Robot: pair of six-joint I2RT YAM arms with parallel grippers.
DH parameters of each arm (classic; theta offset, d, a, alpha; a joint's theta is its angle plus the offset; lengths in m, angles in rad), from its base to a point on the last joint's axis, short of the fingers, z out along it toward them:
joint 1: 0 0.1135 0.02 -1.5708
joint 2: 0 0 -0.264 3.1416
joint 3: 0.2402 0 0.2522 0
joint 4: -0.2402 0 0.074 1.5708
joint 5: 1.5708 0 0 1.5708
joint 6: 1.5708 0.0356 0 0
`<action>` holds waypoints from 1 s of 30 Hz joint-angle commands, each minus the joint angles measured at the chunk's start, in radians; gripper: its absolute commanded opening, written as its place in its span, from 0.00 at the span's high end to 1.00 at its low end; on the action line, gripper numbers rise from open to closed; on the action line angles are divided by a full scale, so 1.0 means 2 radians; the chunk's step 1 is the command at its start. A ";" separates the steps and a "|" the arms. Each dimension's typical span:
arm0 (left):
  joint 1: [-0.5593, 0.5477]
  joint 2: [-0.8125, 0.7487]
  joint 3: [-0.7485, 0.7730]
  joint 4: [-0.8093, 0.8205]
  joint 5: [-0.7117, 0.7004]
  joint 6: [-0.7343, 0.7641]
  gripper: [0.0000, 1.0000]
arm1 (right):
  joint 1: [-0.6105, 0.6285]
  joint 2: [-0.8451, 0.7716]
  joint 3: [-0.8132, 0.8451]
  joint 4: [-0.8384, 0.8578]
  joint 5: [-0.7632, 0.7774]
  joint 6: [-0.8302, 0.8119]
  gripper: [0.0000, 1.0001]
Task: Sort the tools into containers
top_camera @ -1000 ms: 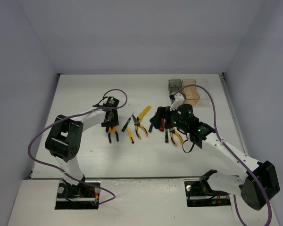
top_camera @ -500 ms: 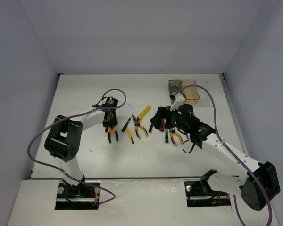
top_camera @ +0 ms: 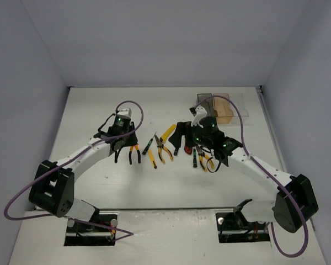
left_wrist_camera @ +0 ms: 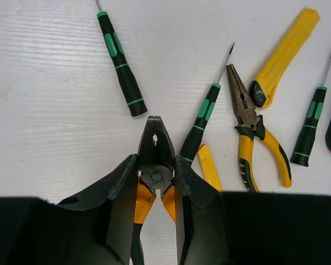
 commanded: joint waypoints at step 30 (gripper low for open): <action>-0.032 -0.136 -0.014 0.141 0.067 -0.166 1.00 | 0.130 0.128 0.074 0.173 -0.004 0.014 0.22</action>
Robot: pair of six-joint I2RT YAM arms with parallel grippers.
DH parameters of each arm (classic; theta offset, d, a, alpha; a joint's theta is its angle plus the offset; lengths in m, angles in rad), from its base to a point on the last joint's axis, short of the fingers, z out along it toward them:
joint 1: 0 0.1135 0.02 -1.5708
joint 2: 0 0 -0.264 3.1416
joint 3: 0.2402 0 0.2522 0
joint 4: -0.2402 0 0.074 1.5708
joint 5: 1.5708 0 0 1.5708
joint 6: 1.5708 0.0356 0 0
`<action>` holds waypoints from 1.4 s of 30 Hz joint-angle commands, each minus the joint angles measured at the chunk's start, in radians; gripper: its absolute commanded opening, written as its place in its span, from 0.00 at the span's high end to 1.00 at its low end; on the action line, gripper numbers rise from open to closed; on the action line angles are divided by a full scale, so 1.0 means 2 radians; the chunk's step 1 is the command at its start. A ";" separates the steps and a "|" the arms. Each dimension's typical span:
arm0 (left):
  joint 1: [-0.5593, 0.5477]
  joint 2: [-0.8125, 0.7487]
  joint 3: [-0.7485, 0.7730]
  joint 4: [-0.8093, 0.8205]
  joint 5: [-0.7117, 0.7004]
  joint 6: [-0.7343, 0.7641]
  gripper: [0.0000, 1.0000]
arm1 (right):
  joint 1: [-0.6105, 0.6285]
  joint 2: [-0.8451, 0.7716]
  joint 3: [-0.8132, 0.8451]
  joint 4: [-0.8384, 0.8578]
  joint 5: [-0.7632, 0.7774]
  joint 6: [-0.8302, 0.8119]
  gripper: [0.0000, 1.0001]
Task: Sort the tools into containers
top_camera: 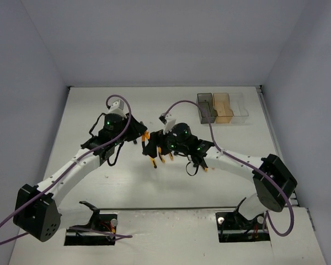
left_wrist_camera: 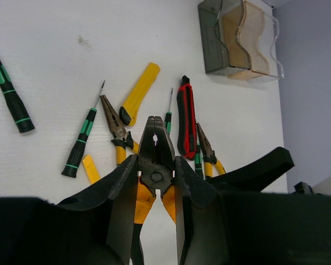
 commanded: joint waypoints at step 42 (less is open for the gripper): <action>-0.059 -0.045 0.087 -0.090 -0.166 0.086 0.22 | 0.004 -0.001 0.042 0.017 0.080 -0.025 1.00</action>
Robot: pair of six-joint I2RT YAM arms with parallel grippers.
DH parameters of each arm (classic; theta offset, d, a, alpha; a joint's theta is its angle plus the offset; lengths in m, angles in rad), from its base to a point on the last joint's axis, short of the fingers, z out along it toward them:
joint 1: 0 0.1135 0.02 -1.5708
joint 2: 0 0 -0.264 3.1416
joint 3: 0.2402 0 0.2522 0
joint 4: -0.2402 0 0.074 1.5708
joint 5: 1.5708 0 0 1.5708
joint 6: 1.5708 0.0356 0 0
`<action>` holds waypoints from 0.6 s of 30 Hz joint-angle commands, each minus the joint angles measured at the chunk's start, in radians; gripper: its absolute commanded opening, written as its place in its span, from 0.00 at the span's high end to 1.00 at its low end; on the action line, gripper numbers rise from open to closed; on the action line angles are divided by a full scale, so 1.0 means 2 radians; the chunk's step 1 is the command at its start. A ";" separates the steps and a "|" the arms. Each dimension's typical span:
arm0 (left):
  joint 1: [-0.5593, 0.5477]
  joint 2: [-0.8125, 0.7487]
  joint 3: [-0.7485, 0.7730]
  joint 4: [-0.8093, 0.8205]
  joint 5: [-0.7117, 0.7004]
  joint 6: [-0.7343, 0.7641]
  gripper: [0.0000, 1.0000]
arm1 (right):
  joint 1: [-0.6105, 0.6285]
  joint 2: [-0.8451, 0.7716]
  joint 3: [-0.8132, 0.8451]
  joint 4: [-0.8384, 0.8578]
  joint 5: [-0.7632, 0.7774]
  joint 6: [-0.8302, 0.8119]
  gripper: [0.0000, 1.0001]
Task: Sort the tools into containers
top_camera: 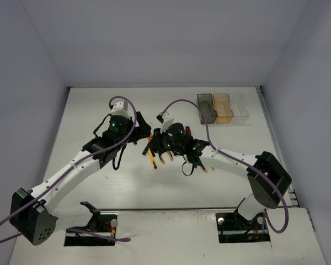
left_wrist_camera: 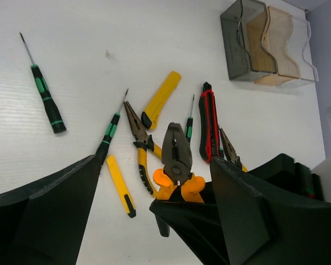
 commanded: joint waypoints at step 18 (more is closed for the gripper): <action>0.154 -0.087 0.117 -0.247 -0.004 0.206 0.19 | -0.310 0.040 0.217 -0.206 0.105 -0.199 1.00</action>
